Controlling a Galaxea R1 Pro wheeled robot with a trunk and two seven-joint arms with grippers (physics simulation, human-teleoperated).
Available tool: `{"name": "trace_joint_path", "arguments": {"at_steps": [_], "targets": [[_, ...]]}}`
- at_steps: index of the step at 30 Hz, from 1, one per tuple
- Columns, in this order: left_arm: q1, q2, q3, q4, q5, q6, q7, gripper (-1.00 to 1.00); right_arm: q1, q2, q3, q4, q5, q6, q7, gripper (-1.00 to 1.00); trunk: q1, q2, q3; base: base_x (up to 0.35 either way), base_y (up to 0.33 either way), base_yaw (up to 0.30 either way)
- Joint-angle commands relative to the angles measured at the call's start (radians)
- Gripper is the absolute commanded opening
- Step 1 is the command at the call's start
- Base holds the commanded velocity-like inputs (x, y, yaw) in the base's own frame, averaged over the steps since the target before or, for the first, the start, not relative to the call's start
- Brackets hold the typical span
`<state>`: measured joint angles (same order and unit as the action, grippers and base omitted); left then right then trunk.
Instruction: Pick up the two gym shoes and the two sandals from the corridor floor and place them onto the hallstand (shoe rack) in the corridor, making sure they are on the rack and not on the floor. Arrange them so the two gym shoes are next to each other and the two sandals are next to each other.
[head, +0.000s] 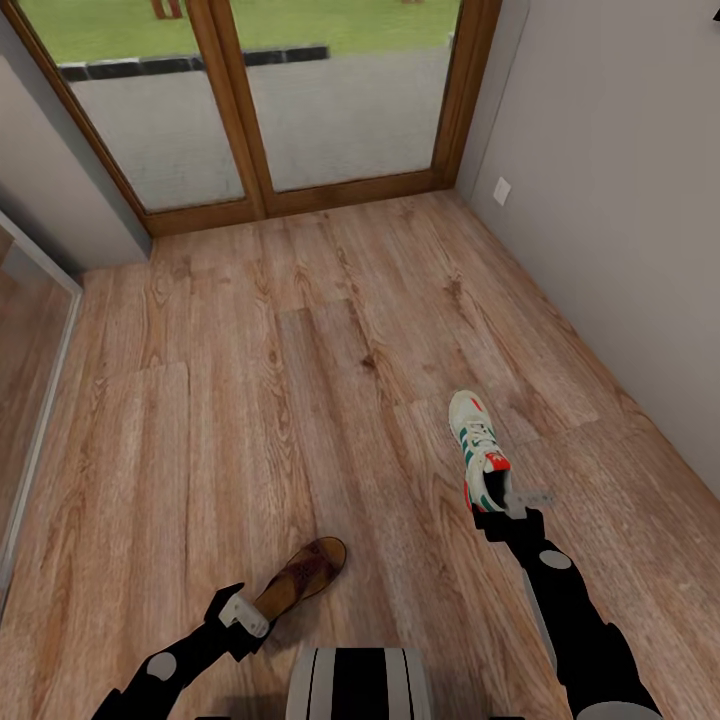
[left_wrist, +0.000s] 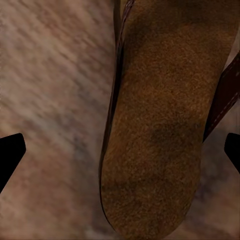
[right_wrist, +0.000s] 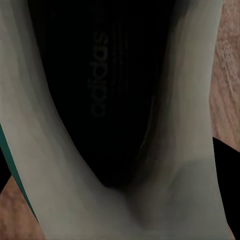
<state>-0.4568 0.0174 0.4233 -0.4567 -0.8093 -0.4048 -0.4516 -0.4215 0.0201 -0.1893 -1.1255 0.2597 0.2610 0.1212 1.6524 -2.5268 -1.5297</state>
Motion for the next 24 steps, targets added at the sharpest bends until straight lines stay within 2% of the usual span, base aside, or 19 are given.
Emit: {"name": "trace_joint_path", "arguments": {"at_steps": [1, 9, 15, 22, 24], "targets": [[-0.001, -0.001, 0.008, 0.000, -0.009, -0.006, -0.006, 1.00, 0.000, 0.001, -0.005, -0.002, 0.010, 0.004, 0.009, -1.00, 0.000, 0.000, -0.001, 0.000, 0.000, 0.000], [-0.002, 0.001, 0.009, -0.005, -0.008, -0.005, -0.006, 1.00, 0.000, 0.001, -0.005, -0.002, 0.010, 0.003, 0.009, -1.00, 0.000, 0.000, -0.001, 0.000, 0.000, 0.000], [-0.002, 0.001, 0.009, -0.006, -0.008, -0.005, -0.005, 1.00, 0.000, 0.002, -0.008, -0.002, 0.009, 0.003, 0.009, -1.00, 0.003, -0.002, -0.024, 0.000, 0.000, 0.000], [-0.002, 0.000, 0.009, -0.007, -0.010, -0.005, -0.005, 1.00, 0.000, 0.001, -0.007, -0.002, 0.009, 0.004, 0.009, -1.00, 0.003, -0.002, -0.032, 0.000, 0.000, 0.000], [-0.002, 0.001, 0.009, -0.007, -0.009, -0.005, -0.005, 1.00, 0.000, 0.002, -0.008, -0.002, 0.009, 0.004, 0.009, -1.00, 0.003, -0.002, -0.041, 0.000, 0.000, 0.000]]}}
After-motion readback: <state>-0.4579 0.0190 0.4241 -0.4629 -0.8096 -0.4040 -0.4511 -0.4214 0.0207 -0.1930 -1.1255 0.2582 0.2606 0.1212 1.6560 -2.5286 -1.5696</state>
